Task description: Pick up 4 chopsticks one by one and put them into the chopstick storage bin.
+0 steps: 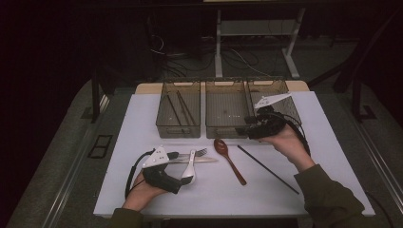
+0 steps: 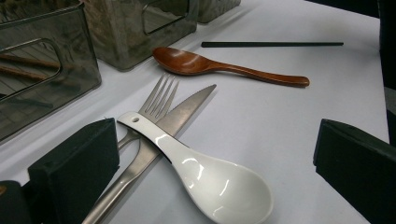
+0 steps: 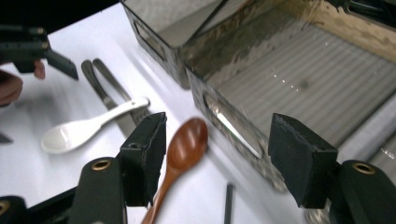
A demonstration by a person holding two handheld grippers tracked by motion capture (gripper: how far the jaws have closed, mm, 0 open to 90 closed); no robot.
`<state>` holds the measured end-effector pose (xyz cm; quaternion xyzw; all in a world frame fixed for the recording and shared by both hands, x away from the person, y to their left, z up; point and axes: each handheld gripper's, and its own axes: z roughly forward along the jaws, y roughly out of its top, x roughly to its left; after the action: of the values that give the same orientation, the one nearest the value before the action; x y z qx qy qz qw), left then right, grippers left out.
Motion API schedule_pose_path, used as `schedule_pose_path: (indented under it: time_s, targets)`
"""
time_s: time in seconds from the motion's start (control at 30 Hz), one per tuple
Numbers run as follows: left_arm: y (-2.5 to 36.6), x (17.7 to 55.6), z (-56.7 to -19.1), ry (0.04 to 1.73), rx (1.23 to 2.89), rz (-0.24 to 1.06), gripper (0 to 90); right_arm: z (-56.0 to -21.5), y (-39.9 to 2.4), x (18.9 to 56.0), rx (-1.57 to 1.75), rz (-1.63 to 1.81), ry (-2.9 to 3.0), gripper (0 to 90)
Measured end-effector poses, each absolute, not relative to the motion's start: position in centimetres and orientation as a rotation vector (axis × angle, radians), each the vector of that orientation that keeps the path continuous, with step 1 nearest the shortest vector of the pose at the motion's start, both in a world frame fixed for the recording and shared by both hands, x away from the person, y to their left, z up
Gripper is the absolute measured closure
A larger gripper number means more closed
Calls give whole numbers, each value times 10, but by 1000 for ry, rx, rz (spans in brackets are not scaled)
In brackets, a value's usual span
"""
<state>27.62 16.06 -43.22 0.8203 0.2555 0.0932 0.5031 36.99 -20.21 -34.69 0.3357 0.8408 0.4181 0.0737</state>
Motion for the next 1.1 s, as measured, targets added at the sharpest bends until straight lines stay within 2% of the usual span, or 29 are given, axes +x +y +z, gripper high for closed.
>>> schedule_pose_path:
  time_s: [0.6,1.1]
  targets:
    - [162,275,-431,623,1978,231,0,-361,-249,330,1065,1027,2616,419]
    - [162,273,-431,619,1978,237,0,-379,-254,316,1053,723,2749,524]
